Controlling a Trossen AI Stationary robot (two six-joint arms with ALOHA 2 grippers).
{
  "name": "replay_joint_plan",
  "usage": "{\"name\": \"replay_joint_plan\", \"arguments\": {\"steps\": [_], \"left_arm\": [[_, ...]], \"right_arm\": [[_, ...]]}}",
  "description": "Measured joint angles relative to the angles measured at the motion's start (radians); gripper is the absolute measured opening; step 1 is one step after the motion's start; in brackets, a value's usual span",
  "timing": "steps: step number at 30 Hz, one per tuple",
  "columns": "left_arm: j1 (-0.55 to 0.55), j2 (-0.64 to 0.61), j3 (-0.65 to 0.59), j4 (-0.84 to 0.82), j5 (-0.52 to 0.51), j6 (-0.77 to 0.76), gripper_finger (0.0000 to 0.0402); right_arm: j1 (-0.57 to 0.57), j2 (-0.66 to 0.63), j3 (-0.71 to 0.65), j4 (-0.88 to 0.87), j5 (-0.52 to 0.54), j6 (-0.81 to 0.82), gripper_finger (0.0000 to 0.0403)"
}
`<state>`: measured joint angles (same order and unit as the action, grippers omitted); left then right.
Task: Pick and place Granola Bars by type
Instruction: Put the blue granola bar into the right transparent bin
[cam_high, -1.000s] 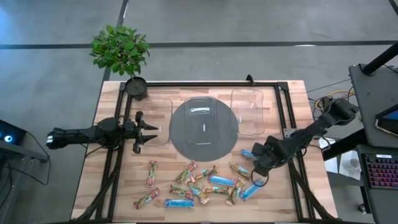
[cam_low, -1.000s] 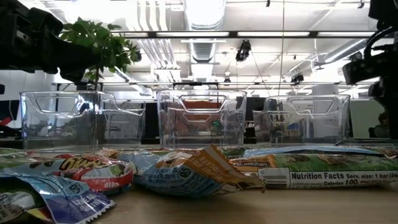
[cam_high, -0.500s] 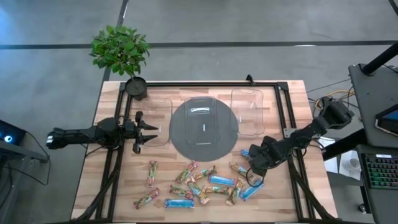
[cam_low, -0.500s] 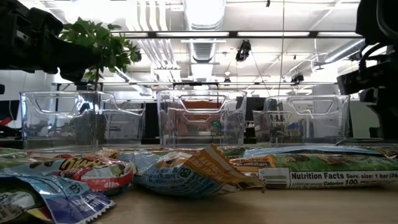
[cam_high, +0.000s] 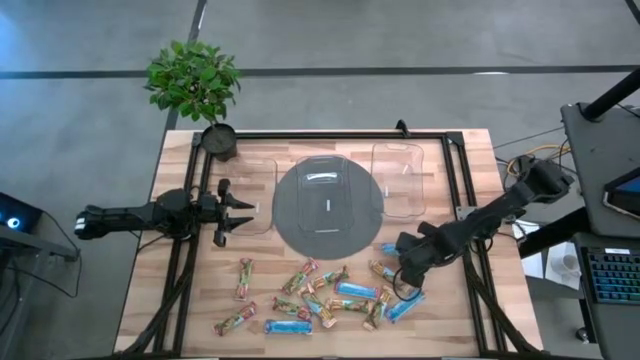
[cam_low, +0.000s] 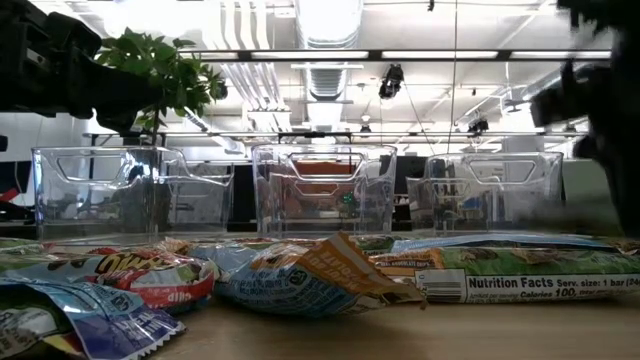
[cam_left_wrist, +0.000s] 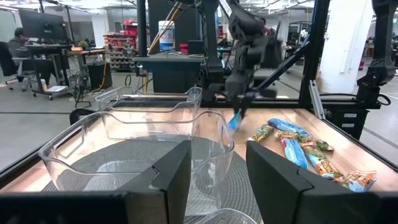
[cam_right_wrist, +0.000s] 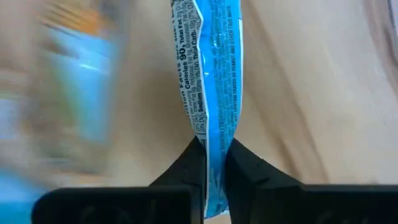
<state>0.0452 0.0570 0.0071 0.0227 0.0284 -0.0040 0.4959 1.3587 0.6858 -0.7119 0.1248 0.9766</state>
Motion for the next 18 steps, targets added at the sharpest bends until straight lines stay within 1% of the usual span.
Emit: {"name": "replay_joint_plan", "arguments": {"steps": [3, 5, 7, 9, 11, 13, 16, 18], "left_arm": [[0.000, 0.000, 0.000, 0.000, 0.000, 0.000, 0.0138], [0.000, 0.000, 0.000, 0.000, 0.000, 0.000, 0.0138], [0.000, 0.000, 0.000, 0.000, 0.000, 0.000, 0.0138], [0.000, 0.000, 0.000, 0.000, 0.000, 0.000, 0.0138], [0.000, 0.000, 0.000, 0.000, 0.000, 0.000, 0.0138], [0.000, 0.000, 0.000, 0.000, 0.000, 0.000, 0.0138], [0.000, 0.000, 0.000, 0.000, 0.000, 0.000, 0.0138], [0.000, 0.000, 0.000, 0.000, 0.000, 0.000, 0.0138]], "right_arm": [[0.000, -0.083, 0.059, 0.002, 0.008, 0.011, 0.0028], [-0.010, -0.150, 0.097, 0.015, 0.053, 0.041, 0.0030], [-0.036, -0.229, 0.128, 0.023, 0.148, 0.119, 0.0030], [-0.086, -0.304, 0.135, 0.019, 0.271, 0.259, 0.0030], [-0.163, -0.363, 0.120, 0.009, 0.352, 0.402, 0.0033], [-0.257, -0.411, 0.088, 0.008, 0.369, 0.456, 0.0040], [-0.400, -0.431, 0.043, 0.009, 0.319, 0.397, 0.0062], [-0.490, -0.424, 0.020, 0.005, 0.283, 0.363, 0.0085]]}}
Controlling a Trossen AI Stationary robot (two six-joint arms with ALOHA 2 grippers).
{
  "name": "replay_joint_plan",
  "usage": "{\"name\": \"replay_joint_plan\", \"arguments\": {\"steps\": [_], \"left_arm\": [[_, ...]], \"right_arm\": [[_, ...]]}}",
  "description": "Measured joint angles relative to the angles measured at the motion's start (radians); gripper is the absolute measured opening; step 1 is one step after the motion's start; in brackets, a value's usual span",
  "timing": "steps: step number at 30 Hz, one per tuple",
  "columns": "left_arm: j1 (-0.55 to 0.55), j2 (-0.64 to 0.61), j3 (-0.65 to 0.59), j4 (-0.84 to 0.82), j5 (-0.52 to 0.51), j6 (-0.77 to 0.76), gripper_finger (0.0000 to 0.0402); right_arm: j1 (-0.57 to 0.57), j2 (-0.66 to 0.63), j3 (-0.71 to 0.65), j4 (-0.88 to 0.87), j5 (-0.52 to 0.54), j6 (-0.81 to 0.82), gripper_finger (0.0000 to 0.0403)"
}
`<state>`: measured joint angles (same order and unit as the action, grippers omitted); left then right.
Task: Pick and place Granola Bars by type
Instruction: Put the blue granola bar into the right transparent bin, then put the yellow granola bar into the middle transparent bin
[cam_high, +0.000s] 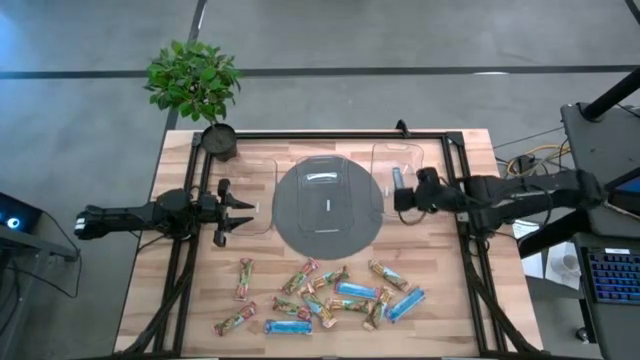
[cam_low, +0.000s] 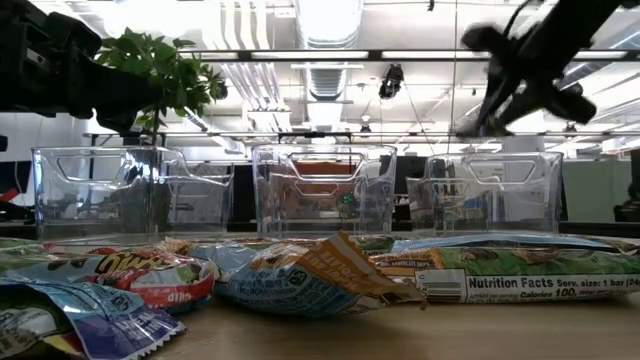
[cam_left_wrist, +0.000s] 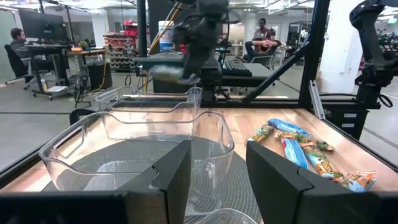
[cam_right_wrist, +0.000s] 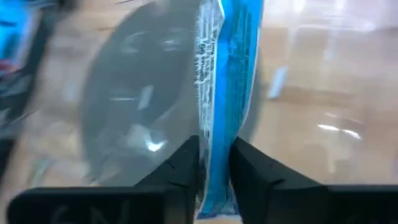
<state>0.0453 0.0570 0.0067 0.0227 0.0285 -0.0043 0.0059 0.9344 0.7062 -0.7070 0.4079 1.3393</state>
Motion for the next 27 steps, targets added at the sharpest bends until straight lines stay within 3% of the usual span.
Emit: {"name": "replay_joint_plan", "arguments": {"steps": [4, 9, 12, 16, 22, 27], "left_arm": [[0.000, 0.000, 0.000, 0.000, 0.000, 0.000, 0.0138], [0.000, 0.000, 0.000, 0.000, 0.000, 0.000, 0.0138], [0.000, 0.000, 0.000, 0.000, 0.000, 0.000, 0.0138], [0.000, 0.000, 0.000, 0.000, 0.000, 0.000, 0.0138], [0.000, 0.000, 0.000, 0.000, 0.000, 0.000, 0.0138], [0.000, 0.000, 0.000, 0.000, 0.000, 0.000, 0.0138]], "right_arm": [[-0.125, 0.028, -0.011, 0.006, -0.071, -0.062, 0.0140], [-0.128, 0.032, 0.008, 0.022, -0.129, -0.263, 0.0200], [-0.052, 0.023, 0.042, 0.079, -0.228, -0.506, 0.0220], [0.078, 0.053, 0.078, 0.089, -0.307, -0.626, 0.0225], [0.300, 0.178, 0.087, 0.049, -0.383, -0.570, 0.0224], [0.463, 0.333, 0.087, 0.042, -0.372, -0.492, 0.0224]]}}
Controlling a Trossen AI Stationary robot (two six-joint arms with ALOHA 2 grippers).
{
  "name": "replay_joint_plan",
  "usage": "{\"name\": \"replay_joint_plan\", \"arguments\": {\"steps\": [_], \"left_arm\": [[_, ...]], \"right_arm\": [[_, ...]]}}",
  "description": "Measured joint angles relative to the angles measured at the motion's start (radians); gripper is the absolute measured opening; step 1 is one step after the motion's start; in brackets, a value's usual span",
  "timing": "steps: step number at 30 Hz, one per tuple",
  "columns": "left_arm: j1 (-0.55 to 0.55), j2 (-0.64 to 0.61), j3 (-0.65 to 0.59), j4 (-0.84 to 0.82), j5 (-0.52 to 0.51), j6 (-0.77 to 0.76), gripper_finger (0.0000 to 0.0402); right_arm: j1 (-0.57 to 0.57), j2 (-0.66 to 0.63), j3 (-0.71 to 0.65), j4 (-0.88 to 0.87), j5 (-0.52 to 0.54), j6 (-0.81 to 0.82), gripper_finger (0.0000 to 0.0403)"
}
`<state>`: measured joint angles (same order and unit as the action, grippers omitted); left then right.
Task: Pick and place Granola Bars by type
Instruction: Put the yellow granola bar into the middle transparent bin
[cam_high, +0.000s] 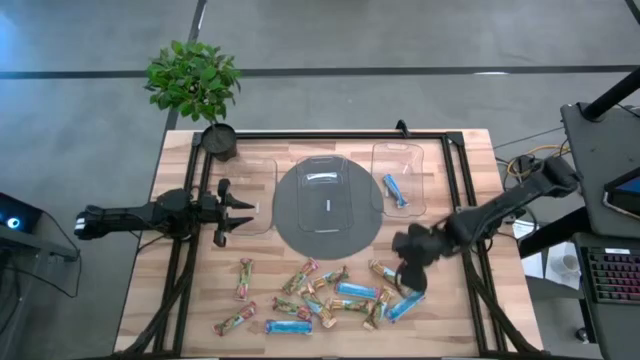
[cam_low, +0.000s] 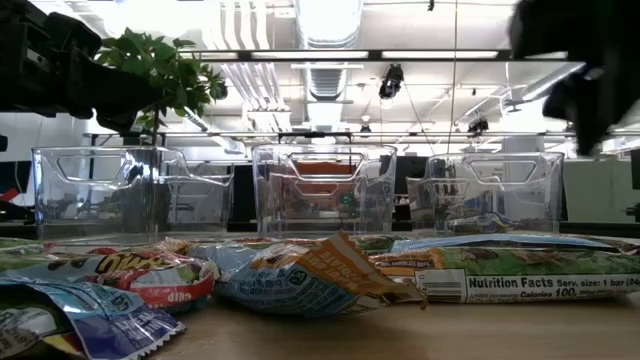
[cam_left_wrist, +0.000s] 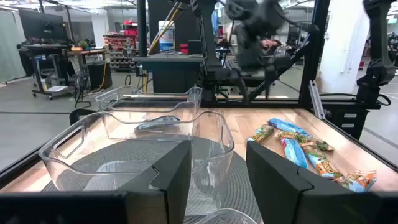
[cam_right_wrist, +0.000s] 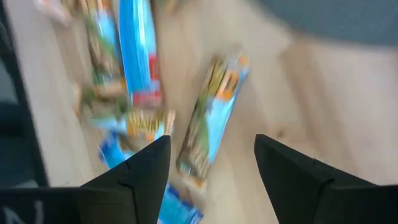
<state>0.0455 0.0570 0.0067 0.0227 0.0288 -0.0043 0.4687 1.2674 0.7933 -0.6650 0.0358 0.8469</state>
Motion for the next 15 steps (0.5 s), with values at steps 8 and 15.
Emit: {"name": "replay_joint_plan", "arguments": {"steps": [8, 15], "left_arm": [[0.000, 0.000, 0.000, 0.000, 0.000, 0.000, 0.0138], [0.000, 0.000, 0.000, 0.000, 0.000, 0.000, 0.0138]], "right_arm": [[0.048, 0.238, 0.003, 0.105, 0.051, 0.087, 0.0224], [0.046, 0.382, 0.009, 0.168, 0.087, 0.202, 0.0221]]}}
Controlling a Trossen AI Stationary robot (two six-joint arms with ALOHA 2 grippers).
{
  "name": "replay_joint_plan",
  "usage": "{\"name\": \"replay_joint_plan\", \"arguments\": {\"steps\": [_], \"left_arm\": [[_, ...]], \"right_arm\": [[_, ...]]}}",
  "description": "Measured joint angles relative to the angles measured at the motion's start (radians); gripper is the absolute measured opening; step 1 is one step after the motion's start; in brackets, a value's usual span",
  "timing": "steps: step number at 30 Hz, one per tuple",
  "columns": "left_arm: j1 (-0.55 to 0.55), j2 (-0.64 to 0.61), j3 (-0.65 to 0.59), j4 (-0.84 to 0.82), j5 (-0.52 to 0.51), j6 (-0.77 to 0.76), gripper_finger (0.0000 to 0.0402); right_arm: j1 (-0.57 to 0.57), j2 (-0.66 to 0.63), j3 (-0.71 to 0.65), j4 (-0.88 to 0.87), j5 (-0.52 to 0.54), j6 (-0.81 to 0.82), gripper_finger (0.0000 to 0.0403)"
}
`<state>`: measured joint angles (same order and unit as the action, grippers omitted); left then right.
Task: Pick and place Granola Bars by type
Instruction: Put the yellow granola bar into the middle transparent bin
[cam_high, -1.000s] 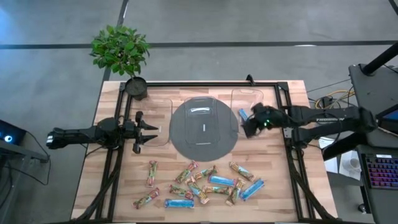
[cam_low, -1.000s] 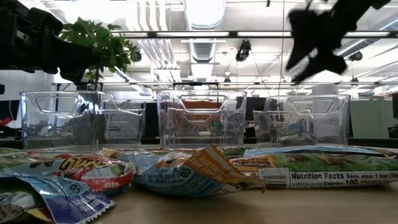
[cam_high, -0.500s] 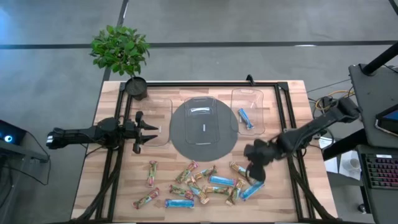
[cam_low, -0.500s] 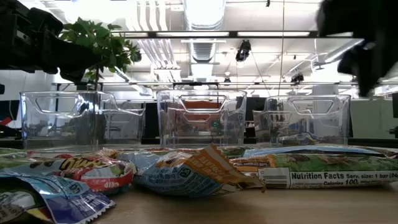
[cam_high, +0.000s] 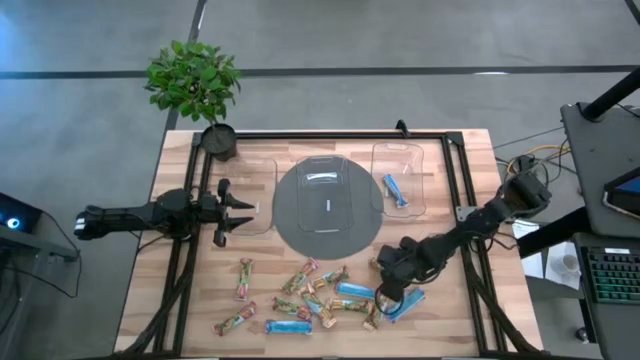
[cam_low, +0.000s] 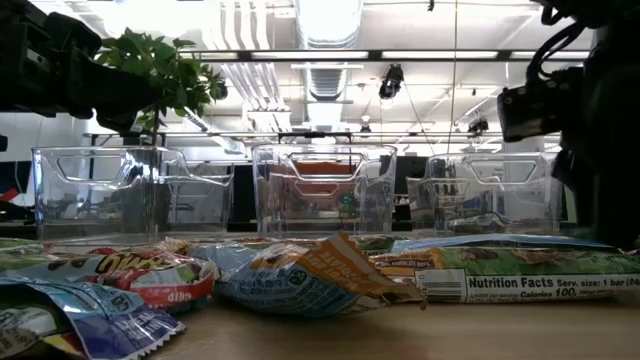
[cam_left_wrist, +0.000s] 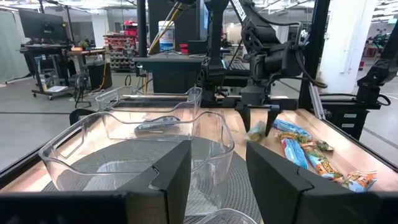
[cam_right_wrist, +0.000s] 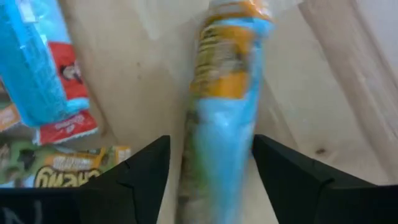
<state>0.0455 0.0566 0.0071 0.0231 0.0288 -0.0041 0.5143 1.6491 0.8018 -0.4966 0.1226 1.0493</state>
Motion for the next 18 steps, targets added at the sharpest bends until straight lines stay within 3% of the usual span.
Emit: {"name": "replay_joint_plan", "arguments": {"steps": [4, 12, 18], "left_arm": [[0.000, 0.000, 0.000, 0.000, 0.000, 0.000, 0.0138], [0.000, 0.000, 0.000, 0.000, 0.000, 0.000, 0.0138], [0.000, 0.000, 0.000, 0.000, 0.000, 0.000, 0.0138]], "right_arm": [[-0.005, 0.009, 0.007, -0.010, 0.012, 0.064, 0.0183], [-0.062, -0.087, 0.009, 0.040, 0.000, 0.056, 0.0026], [-0.138, -0.256, 0.088, 0.096, 0.051, 0.007, 0.0022]]}}
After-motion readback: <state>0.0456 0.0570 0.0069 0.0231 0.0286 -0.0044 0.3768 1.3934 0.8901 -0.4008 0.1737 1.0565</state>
